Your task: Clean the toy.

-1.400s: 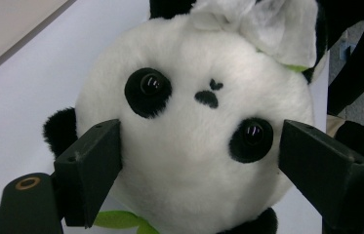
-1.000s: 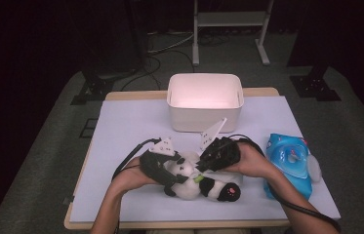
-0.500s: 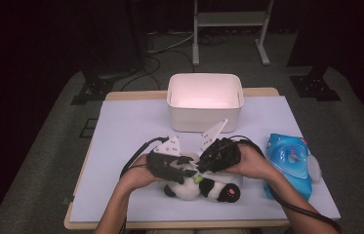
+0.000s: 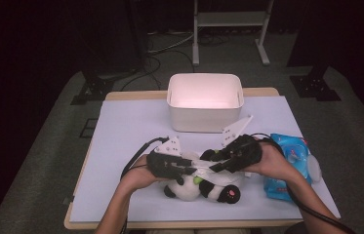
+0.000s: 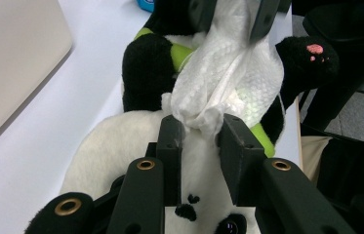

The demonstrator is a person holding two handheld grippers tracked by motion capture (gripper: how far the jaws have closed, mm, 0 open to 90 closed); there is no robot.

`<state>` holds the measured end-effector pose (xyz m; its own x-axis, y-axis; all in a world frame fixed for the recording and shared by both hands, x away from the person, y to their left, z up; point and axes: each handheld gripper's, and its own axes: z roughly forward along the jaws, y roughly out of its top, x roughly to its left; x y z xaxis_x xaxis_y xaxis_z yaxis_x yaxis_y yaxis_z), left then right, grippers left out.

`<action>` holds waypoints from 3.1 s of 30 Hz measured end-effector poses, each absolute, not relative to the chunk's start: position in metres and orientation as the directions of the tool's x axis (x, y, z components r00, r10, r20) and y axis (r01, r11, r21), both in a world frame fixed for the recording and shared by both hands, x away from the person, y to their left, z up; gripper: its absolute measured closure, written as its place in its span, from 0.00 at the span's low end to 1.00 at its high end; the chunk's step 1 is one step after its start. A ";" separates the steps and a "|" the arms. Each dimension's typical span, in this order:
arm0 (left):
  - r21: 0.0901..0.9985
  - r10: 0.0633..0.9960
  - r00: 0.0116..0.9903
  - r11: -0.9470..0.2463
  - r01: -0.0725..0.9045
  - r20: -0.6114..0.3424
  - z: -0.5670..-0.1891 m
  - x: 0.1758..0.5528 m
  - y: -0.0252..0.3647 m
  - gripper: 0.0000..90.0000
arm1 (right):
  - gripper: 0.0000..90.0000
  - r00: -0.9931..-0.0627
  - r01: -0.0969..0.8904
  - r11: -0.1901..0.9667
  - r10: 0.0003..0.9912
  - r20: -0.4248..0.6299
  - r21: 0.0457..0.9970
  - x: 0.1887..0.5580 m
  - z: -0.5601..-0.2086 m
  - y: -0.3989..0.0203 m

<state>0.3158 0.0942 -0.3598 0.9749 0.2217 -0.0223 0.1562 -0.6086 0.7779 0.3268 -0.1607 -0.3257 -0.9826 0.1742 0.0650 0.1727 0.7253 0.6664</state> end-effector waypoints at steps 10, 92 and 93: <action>0.776 0.217 0.976 -0.612 0.155 -0.024 -0.360 0.316 0.095 0.78 | 0.82 -0.974 0.214 0.745 0.216 0.076 0.631 0.312 -0.337 -0.201; 0.735 0.284 0.951 -0.619 0.276 -0.119 -0.378 0.327 0.129 0.35 | 0.59 -0.986 0.163 0.768 0.156 0.065 0.619 0.328 -0.322 -0.129; 0.736 0.284 0.951 -0.618 0.276 -0.118 -0.378 0.327 0.129 0.35 | 0.59 -0.987 0.156 0.773 0.153 0.058 0.615 0.329 -0.323 -0.125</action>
<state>0.3269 0.1290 -0.3776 0.9514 0.2842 -0.1183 0.2763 -0.6185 0.7356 0.3285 -0.1247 -0.3228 -0.9866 0.1527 0.0582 0.1559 0.7729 0.6150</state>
